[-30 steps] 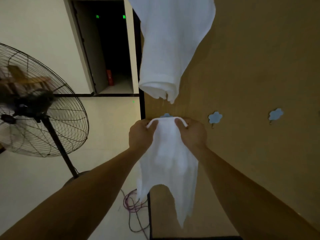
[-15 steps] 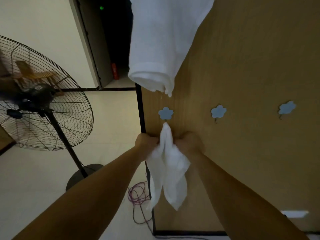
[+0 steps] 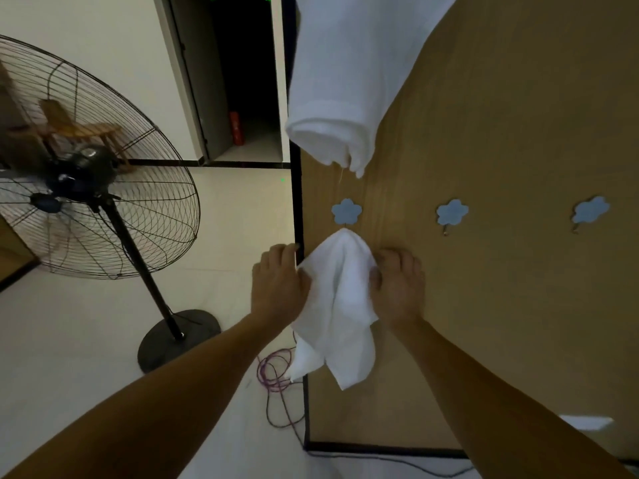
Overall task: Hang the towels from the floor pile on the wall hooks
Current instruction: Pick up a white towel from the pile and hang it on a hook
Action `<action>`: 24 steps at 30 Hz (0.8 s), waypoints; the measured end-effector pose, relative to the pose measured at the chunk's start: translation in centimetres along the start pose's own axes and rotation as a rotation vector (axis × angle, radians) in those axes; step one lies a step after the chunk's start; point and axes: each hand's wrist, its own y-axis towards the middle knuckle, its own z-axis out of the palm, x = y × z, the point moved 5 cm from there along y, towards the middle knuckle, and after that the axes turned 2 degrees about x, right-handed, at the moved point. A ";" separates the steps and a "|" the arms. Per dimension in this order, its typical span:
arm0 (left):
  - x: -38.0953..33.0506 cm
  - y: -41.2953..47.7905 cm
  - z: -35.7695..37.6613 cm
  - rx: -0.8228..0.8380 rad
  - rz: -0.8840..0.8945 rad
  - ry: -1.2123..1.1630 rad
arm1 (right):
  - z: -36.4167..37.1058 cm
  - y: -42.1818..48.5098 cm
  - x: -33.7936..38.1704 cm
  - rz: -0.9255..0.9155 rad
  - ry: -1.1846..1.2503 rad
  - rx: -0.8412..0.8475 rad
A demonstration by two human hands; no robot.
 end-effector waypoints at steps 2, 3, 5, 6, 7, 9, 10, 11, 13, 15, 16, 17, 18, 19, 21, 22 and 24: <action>-2.7 0.9 -0.2 -0.012 0.090 -0.140 | -0.7 0.0 1.3 -0.046 0.152 -0.076; -3.8 1.2 0.4 0.034 0.105 -0.177 | -0.8 -0.1 2.1 -0.064 0.223 -0.065; -5.1 1.3 2.2 0.141 0.114 -0.193 | -0.1 -0.3 3.4 -0.105 0.242 0.019; -5.2 1.0 3.3 0.195 0.086 -0.205 | 0.7 -0.4 3.7 -0.109 0.212 0.091; -4.9 0.6 4.3 0.241 0.036 -0.227 | 1.7 -0.5 3.6 -0.081 0.193 0.181; -3.9 -0.5 6.2 0.344 -0.115 -0.333 | 3.5 -0.7 2.8 0.059 0.198 0.348; -3.4 -1.1 7.0 0.410 -0.192 -0.406 | 4.1 -1.0 2.3 0.122 0.186 0.403; -2.9 -1.7 7.7 0.473 -0.242 -0.449 | 4.7 -1.4 1.8 0.158 0.173 0.448; -1.7 -2.5 8.5 0.560 -0.249 -0.433 | 5.7 -2.9 0.9 0.170 0.216 0.498; -0.6 -3.2 8.5 0.619 -0.235 -0.376 | 6.0 -4.3 -0.1 0.162 0.310 0.504; -0.2 -3.7 8.5 0.654 -0.241 -0.372 | 5.9 -4.7 -0.6 0.163 0.351 0.491; 0.1 -4.1 8.5 0.688 -0.256 -0.396 | 5.9 -4.8 -1.2 0.173 0.382 0.474; 0.4 -4.6 8.7 0.713 -0.283 -0.434 | 5.8 -4.9 -1.6 0.191 0.410 0.464; 0.7 -5.0 8.8 0.731 -0.313 -0.467 | 5.8 -5.0 -2.1 0.215 0.441 0.463; 0.9 -5.5 9.2 0.762 -0.360 -0.492 | 6.0 -5.0 -2.5 0.257 0.501 0.467; 0.9 -5.5 9.5 0.767 -0.374 -0.485 | 6.3 -5.0 -2.6 0.277 0.518 0.480; 1.2 -4.7 10.0 0.752 -0.416 -0.438 | 7.2 -4.9 -2.7 0.321 0.517 0.552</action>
